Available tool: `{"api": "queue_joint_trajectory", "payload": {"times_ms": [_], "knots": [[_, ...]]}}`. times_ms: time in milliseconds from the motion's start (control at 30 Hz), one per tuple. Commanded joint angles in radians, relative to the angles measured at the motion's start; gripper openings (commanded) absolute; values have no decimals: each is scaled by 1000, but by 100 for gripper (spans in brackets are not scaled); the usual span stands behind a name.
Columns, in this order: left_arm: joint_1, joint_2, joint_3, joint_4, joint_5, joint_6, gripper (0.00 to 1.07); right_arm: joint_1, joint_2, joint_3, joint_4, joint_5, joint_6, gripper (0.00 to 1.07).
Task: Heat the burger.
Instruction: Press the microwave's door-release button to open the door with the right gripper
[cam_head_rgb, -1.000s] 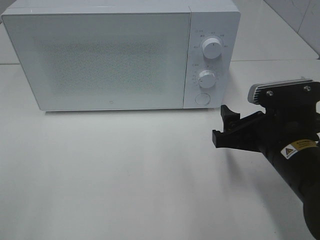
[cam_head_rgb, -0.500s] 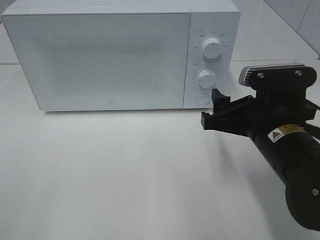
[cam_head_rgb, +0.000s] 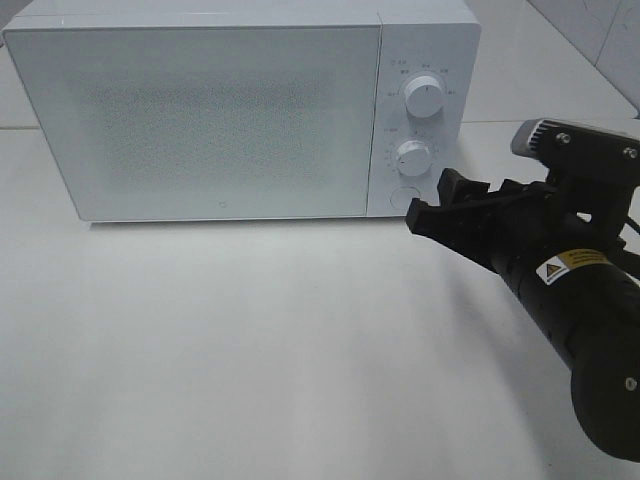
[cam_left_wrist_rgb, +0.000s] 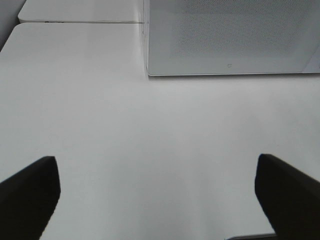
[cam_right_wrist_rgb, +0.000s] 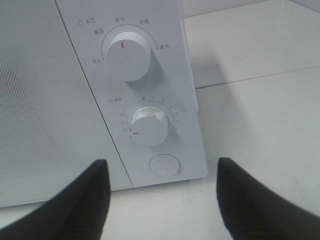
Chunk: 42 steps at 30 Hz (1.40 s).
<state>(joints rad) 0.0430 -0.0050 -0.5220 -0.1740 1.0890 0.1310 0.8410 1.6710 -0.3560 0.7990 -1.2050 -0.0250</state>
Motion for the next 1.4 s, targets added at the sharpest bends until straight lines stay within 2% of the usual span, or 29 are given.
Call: {"api": "queue_joint_trajectory", "payload": {"times_ms": [33,100,133,167,200,267,367,400,467,533,633,767,1033,1400], "knots": [[2,-6,1,-5,-12,-2,98,2,-1,-7,-3,-18,223,37],[2,-6,1,-5,-12,-2,98,2,-1,-7,-3,-11,267,33],[2,-6,1,-5,-12,-2,98,2,-1,-7,-4,4,373,23],[2,-6,1,-5,-12,-2,98,2,-1,-7,-4,13,439,19],[2,-6,1,-5,-12,-2,98,2,-1,-7,-4,13,439,19],[2,-6,1,-5,-12,-2,98,2,-1,-7,-8,45,705,8],[2,-6,1,-5,-12,-2,98,2,-1,-7,-8,53,767,5],[2,-6,1,-5,-12,-2,98,2,-1,-7,-8,67,874,0],[2,-6,1,-5,-12,-2,98,2,-1,-7,-8,70,928,0],[2,-6,1,-5,-12,-2,98,2,-1,-7,-8,93,1105,0],[2,-6,1,-5,-12,-2,98,2,-1,-7,-8,102,1151,0],[2,-6,1,-5,-12,-2,98,2,-1,-7,-8,145,1336,0],[2,-6,1,-5,-12,-2,98,-1,11,-11,-3,144,1335,0],[2,-6,1,-5,-12,-2,98,-11,130,-88,-8,141,1360,0]]}}
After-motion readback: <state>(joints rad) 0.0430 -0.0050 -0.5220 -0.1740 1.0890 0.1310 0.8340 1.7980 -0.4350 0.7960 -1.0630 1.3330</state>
